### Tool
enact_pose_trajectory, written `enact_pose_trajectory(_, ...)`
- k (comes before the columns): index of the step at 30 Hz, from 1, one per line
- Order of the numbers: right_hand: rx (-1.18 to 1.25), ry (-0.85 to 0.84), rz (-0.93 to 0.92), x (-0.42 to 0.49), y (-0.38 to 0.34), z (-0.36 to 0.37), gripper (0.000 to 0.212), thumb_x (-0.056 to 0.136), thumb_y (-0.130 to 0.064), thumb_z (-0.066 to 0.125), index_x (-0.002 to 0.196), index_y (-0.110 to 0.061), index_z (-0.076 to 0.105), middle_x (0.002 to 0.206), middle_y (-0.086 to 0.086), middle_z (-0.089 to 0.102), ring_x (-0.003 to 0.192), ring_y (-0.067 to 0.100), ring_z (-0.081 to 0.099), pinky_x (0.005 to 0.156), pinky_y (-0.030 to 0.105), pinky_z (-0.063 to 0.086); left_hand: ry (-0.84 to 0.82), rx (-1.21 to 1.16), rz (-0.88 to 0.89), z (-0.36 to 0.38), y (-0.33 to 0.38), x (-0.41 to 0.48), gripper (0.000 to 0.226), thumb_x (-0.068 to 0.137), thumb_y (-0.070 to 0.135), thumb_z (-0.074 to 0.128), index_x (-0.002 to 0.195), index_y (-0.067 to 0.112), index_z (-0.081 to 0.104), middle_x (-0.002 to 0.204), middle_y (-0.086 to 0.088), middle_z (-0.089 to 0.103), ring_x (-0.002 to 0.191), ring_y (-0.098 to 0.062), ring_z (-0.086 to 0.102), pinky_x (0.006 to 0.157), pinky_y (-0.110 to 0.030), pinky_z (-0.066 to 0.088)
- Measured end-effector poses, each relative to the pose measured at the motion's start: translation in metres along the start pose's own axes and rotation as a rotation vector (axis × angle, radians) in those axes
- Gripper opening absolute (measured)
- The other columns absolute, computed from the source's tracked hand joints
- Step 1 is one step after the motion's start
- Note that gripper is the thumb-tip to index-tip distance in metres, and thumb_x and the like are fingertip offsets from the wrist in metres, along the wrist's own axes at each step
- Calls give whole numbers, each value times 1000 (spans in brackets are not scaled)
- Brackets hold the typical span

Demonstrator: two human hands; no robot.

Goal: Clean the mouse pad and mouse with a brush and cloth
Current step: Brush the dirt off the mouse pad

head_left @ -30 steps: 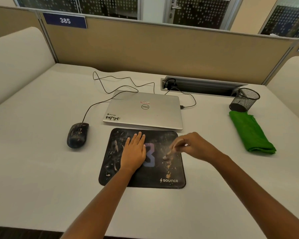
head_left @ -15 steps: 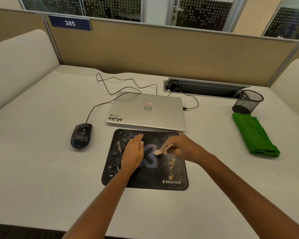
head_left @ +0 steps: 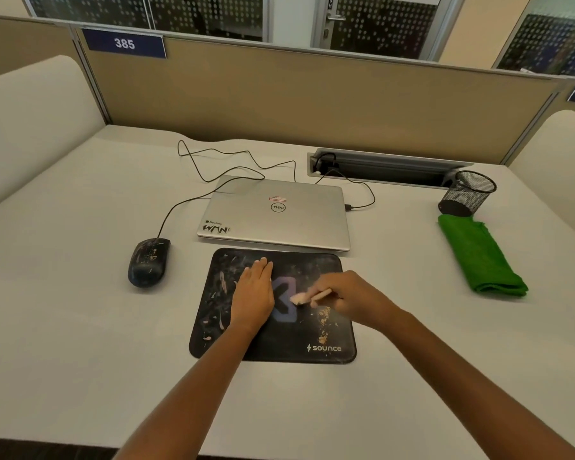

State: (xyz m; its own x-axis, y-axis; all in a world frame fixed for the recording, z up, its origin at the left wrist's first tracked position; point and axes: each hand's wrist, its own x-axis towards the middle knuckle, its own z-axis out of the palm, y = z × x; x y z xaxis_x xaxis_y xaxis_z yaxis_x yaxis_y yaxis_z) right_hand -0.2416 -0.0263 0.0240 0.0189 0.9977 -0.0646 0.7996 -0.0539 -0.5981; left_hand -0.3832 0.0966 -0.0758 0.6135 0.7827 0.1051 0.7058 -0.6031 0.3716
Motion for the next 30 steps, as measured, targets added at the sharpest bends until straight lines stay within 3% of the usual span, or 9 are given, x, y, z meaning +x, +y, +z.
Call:
enact_pose_trajectory(3, 29, -13, 37, -10, 9, -17, 19, 83, 0, 60, 94, -8, 73, 98, 10, 72, 83, 11, 60, 68, 0, 40, -13, 34, -7, -1, 2, 0, 47, 101, 13, 28, 147, 10, 20, 157, -8, 19, 145, -19, 16, 119, -30, 9)
enact_pose_trajectory(9, 71, 295, 90, -1, 17, -18, 20, 86, 1, 57, 103, -2, 69, 108, 15, 68, 100, 24, 62, 83, 12, 41, -53, 97, -7, -2, 11, 0, 49, 101, 14, 30, 147, 8, 16, 157, -9, 15, 146, -21, 12, 120, -33, 9)
enact_pose_trajectory(13, 32, 236, 93, -12, 23, -1, 23, 87, 1, 55, 106, -2, 67, 110, 15, 67, 96, 16, 58, 75, -5, 37, -83, 136, 34, 1, 16, -4, 49, 102, 19, 25, 148, 9, 13, 158, -9, 11, 147, -21, 9, 120, -35, 7)
enact_pose_trajectory(16, 21, 173, 111, -25, 28, -1, 20, 87, -1, 56, 103, -4, 69, 108, 12, 69, 90, 11, 56, 70, -7, 35, -83, 160, 45, 3, 15, -6, 48, 103, 21, 19, 148, 10, 12, 158, -8, 10, 147, -20, 8, 119, -34, 7)
enact_pose_trajectory(19, 88, 110, 116, -28, 29, -20, 16, 83, 1, 61, 91, -5, 73, 99, 11, 72, 90, 21, 65, 80, 10, 46, -74, 157, 46, 4, 15, -7, 48, 103, 21, 18, 148, 9, 12, 158, -8, 10, 147, -20, 8, 120, -34, 6)
enact_pose_trajectory(21, 126, 176, 114, -20, 30, -30, 14, 84, 1, 60, 91, -2, 72, 99, 13, 71, 93, 25, 65, 84, 26, 50, -69, 157, 47, 6, 15, -7, 48, 102, 21, 19, 148, 10, 13, 158, -8, 11, 147, -20, 8, 120, -35, 6)
enact_pose_trajectory(25, 64, 394, 118, 8, 35, -30, 22, 89, -4, 54, 108, -1, 66, 113, 17, 67, 103, 27, 62, 89, 17, 42, -61, 148, 49, 7, 12, -7, 48, 102, 21, 21, 148, 10, 14, 158, -7, 12, 147, -20, 10, 120, -34, 6)
enact_pose_trajectory(28, 34, 344, 146, 19, 39, -19, 24, 91, -3, 52, 111, -1, 65, 116, 17, 65, 108, 29, 60, 94, 21, 42, -48, 121, 50, 8, 12, -7, 48, 102, 21, 22, 148, 10, 16, 158, -7, 13, 147, -20, 11, 120, -33, 6)
enact_pose_trajectory(30, 23, 298, 155, 13, 41, -13, 25, 91, -1, 50, 111, -1, 64, 116, 17, 65, 107, 28, 60, 91, 14, 40, -47, 124, 49, 8, 11, -7, 47, 102, 22, 22, 148, 11, 16, 158, -6, 13, 147, -19, 11, 120, -32, 6)
